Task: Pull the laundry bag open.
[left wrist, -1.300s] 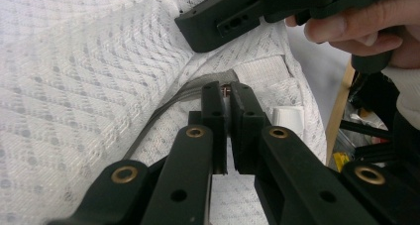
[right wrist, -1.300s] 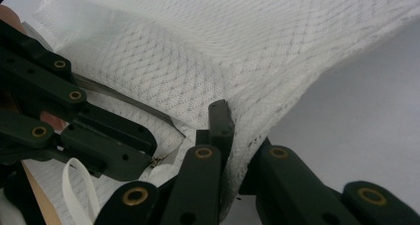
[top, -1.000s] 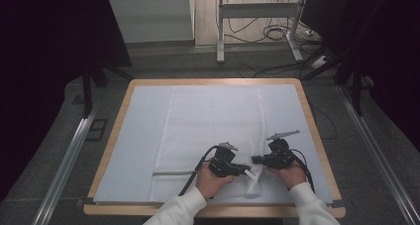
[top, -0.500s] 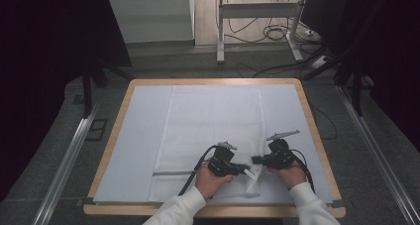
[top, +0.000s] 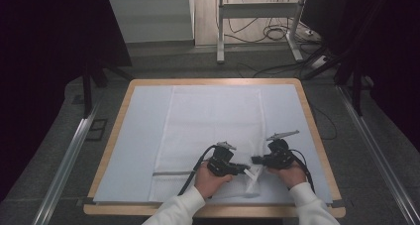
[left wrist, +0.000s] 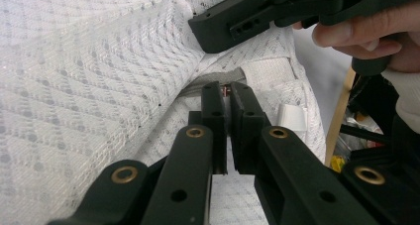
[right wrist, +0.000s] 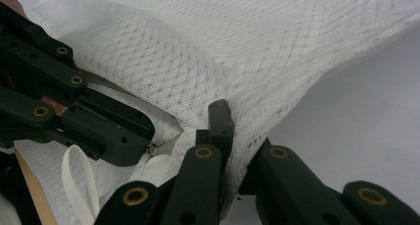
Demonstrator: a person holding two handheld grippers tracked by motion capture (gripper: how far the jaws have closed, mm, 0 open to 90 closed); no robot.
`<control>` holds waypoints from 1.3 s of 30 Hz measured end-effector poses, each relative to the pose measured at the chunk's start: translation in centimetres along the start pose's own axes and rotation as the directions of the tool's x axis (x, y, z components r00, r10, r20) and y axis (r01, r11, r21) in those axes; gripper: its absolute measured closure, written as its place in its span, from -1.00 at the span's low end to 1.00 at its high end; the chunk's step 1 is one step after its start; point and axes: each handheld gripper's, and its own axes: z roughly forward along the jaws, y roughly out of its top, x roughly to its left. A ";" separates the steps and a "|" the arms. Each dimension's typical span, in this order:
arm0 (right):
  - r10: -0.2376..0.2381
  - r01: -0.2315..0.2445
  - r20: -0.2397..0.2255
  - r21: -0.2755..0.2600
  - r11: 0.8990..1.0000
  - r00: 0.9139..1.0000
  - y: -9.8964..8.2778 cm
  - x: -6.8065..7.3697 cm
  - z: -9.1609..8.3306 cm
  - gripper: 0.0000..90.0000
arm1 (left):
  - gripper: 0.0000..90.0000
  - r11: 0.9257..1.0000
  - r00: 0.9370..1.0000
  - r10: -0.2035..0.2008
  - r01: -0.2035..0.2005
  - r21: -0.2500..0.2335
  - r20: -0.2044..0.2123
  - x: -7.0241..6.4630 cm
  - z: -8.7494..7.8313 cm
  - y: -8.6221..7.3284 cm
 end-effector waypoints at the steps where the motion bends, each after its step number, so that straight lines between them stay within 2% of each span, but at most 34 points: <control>1: 0.001 -0.001 0.000 0.000 1.000 1.000 0.0 0.0 0.0 0.97 | 0.93 1.000 1.000 0.008 -0.008 0.001 -0.007 -0.1 0.0 0.0; 3: 0.000 0.000 0.001 0.000 1.000 1.000 0.0 0.0 0.0 0.97 | 0.93 1.000 1.000 0.016 -0.016 0.006 -0.015 -0.2 0.1 -0.1; 16: -0.001 0.001 0.001 -0.002 1.000 1.000 0.0 0.0 0.0 0.97 | 0.93 1.000 1.000 -0.014 0.014 -0.002 0.006 0.2 0.0 -0.2; 28: -0.001 0.001 0.004 -0.002 1.000 1.000 0.0 0.1 0.0 0.97 | 0.93 1.000 1.000 -0.016 0.016 0.006 0.004 0.4 -0.1 -0.2; 39: 0.005 -0.005 -0.015 0.007 1.000 1.000 0.0 0.1 0.0 0.97 | 0.93 1.000 1.000 -0.015 0.015 0.008 0.013 0.5 -0.4 -0.5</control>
